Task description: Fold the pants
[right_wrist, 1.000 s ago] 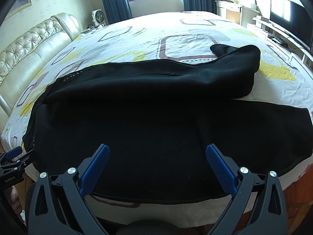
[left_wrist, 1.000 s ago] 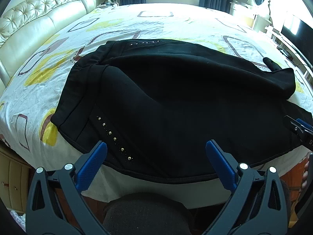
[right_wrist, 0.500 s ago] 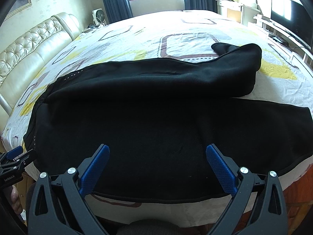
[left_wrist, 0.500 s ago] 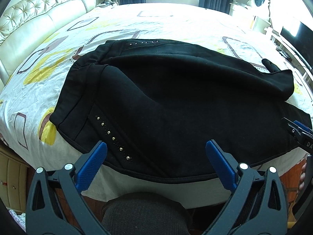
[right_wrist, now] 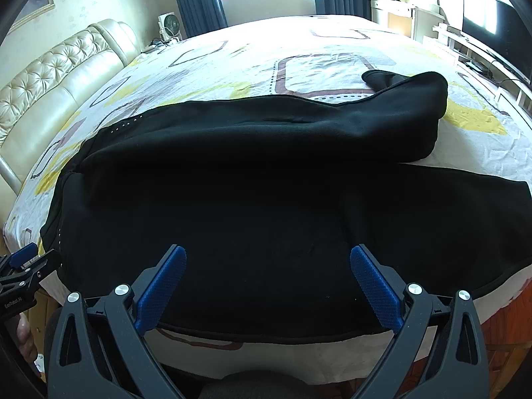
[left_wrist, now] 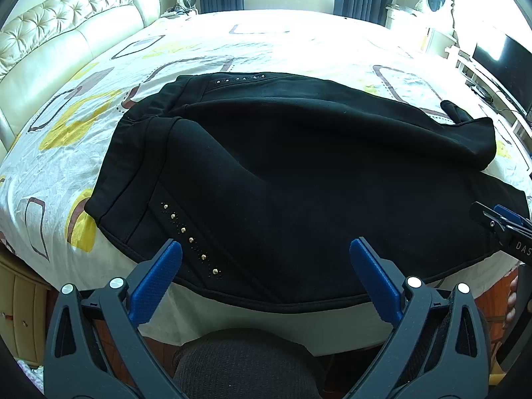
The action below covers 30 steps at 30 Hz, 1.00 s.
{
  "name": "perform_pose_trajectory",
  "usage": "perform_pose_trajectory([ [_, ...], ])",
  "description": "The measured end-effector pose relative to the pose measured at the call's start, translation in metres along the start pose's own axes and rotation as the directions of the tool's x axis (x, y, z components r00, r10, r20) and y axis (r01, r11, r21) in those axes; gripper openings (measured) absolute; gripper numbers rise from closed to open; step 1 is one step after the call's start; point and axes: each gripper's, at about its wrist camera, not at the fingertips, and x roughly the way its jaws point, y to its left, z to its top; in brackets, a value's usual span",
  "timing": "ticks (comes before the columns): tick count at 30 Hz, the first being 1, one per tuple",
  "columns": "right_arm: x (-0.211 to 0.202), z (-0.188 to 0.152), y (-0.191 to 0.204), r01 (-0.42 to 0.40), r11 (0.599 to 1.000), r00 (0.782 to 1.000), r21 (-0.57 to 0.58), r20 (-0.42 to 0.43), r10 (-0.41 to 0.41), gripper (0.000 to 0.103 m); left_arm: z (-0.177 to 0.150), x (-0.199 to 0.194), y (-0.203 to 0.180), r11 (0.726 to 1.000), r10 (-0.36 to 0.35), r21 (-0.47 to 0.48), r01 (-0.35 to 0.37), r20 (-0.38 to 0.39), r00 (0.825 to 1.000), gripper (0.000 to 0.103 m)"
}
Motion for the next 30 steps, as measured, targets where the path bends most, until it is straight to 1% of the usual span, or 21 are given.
perform_pose_trajectory([
  [6,0.000,0.000,0.002,-0.021,1.000,1.000,-0.002,-0.014,0.021,0.099,0.005,-0.005,0.001,1.000,-0.021,0.013,0.021,0.007,1.000,0.101],
  [8,-0.003,0.001,0.003,-0.035,0.999,0.999,-0.010,-0.009,0.034,0.099,0.014,-0.015,0.006,0.999,-0.034,0.018,0.033,0.044,0.998,0.101],
  [10,-0.006,0.002,0.006,-0.034,0.999,0.999,-0.031,0.000,0.034,0.099,0.028,-0.026,0.018,0.999,-0.049,-0.002,0.049,0.098,0.994,0.101],
  [12,-0.008,0.004,0.008,-0.038,0.997,0.999,-0.060,0.003,0.038,0.099,0.045,-0.030,0.039,0.995,-0.084,-0.040,0.089,0.111,0.990,0.101],
  [13,-0.009,0.005,0.010,-0.039,0.996,0.999,-0.076,0.005,0.040,0.099,0.054,-0.028,0.052,0.993,-0.100,-0.059,0.106,0.096,0.990,0.101],
  [16,-0.011,0.009,0.015,-0.040,0.991,0.999,-0.127,0.015,0.042,0.099,0.086,-0.006,0.100,0.976,-0.167,-0.145,0.165,0.000,0.986,0.101],
  [19,-0.011,0.013,0.020,-0.048,0.984,0.999,-0.172,0.018,0.051,0.099,0.114,0.023,0.146,0.951,-0.217,-0.236,0.201,-0.044,0.975,0.101],
  [20,-0.010,0.015,0.022,-0.053,0.982,0.998,-0.181,0.016,0.057,0.099,0.123,0.033,0.159,0.942,-0.239,-0.254,0.219,-0.049,0.970,0.101],
  [21,-0.008,0.016,0.024,-0.061,0.981,0.998,-0.187,0.013,0.064,0.099,0.134,0.047,0.172,0.929,-0.281,-0.267,0.256,-0.060,0.958,0.101],
  [24,-0.003,0.019,0.030,-0.090,0.976,0.996,-0.199,-0.003,0.091,0.099,0.158,0.088,0.198,0.888,-0.394,-0.297,0.351,-0.097,0.914,0.101],
  [26,0.000,0.019,0.034,-0.109,0.972,0.994,-0.207,-0.017,0.107,0.099,0.174,0.118,0.209,0.865,-0.452,-0.305,0.399,-0.128,0.883,0.101],
  [28,0.002,0.019,0.038,-0.117,0.968,0.993,-0.221,-0.025,0.114,0.099,0.187,0.144,0.212,0.858,-0.470,-0.311,0.409,-0.155,0.869,0.101],
  [29,0.004,0.018,0.039,-0.119,0.966,0.993,-0.228,-0.030,0.115,0.099,0.192,0.156,0.215,0.859,-0.468,-0.315,0.403,-0.168,0.867,0.101],
  [30,0.005,0.018,0.040,-0.122,0.964,0.993,-0.234,-0.036,0.117,0.099,0.198,0.169,0.218,0.867,-0.457,-0.312,0.389,-0.185,0.870,0.101],
])
